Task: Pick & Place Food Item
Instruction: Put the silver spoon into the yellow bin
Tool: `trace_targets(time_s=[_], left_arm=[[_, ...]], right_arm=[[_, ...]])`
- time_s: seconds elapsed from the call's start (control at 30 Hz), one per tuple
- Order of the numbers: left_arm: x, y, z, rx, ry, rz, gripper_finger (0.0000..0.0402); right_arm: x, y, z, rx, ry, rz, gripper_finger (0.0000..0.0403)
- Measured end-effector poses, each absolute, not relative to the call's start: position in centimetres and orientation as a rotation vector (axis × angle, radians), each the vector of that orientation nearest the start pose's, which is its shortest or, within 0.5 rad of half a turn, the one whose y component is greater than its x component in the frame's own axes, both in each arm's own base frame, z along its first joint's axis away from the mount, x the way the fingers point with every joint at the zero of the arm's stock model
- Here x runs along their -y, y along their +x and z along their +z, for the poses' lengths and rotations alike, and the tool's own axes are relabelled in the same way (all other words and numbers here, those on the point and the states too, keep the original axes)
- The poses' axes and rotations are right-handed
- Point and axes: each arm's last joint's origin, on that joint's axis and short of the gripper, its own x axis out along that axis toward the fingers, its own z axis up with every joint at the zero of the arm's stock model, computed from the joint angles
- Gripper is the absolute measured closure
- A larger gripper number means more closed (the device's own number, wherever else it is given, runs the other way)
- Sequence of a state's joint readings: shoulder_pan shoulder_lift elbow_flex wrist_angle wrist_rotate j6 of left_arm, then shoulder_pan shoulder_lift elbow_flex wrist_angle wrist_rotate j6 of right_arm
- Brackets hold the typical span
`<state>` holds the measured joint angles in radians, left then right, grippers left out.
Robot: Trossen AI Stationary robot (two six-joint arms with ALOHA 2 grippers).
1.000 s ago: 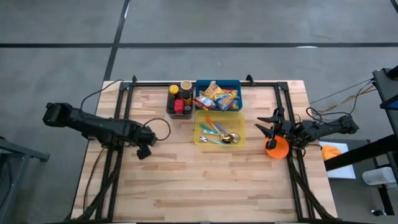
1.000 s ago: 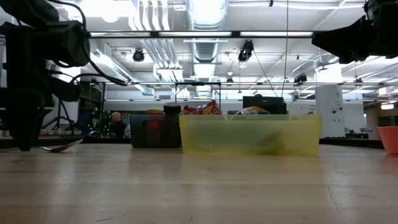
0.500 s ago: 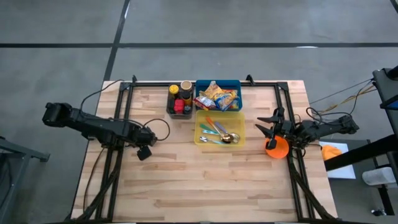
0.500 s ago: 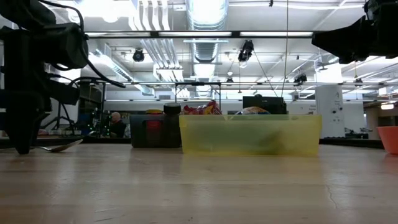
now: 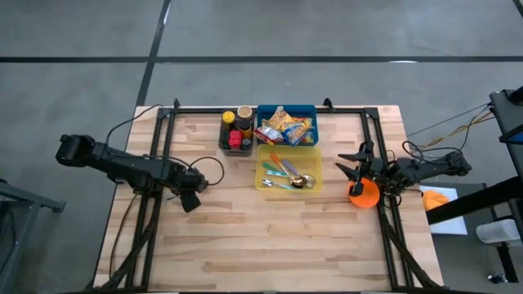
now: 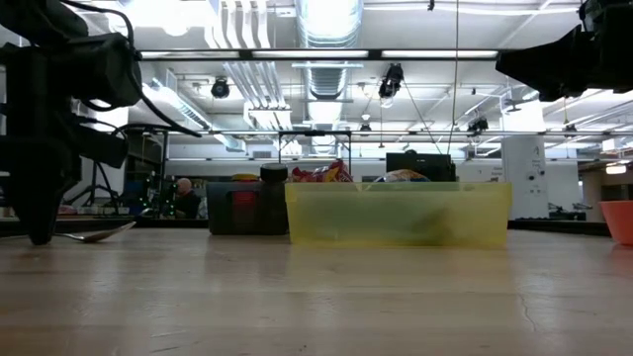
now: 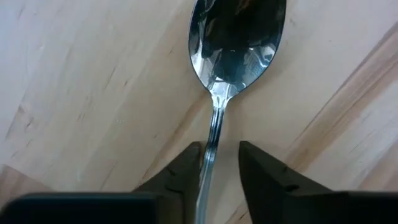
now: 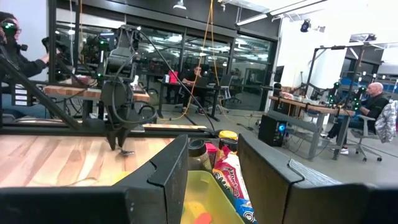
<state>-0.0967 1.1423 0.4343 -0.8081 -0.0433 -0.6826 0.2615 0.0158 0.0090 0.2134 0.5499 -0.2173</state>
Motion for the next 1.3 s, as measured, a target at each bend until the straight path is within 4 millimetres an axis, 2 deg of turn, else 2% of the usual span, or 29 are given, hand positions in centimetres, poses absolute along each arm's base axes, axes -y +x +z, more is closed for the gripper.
trace_targets(time_s=[0.17,0.43,0.87,1.3], left_arm=[[1.2,14.1,13.3,-1.448,-0.441,0.469,0.0333],[1.2,14.1,13.3,-1.441,-0.441,0.472,0.0373],[1.2,14.2,13.4,-1.442,-0.444,0.467,0.0386],[1.2,16.3,16.5,-1.332,-0.388,0.478,0.0387]], right_arm=[[-0.9,9.3,18.5,0.159,-0.133,-0.306,0.0264],[-0.9,9.3,18.5,0.159,-0.133,-0.306,0.0264],[-0.9,9.3,18.5,0.159,-0.133,-0.306,0.0264],[-0.9,9.3,18.5,0.159,-0.133,-0.306,0.0264]])
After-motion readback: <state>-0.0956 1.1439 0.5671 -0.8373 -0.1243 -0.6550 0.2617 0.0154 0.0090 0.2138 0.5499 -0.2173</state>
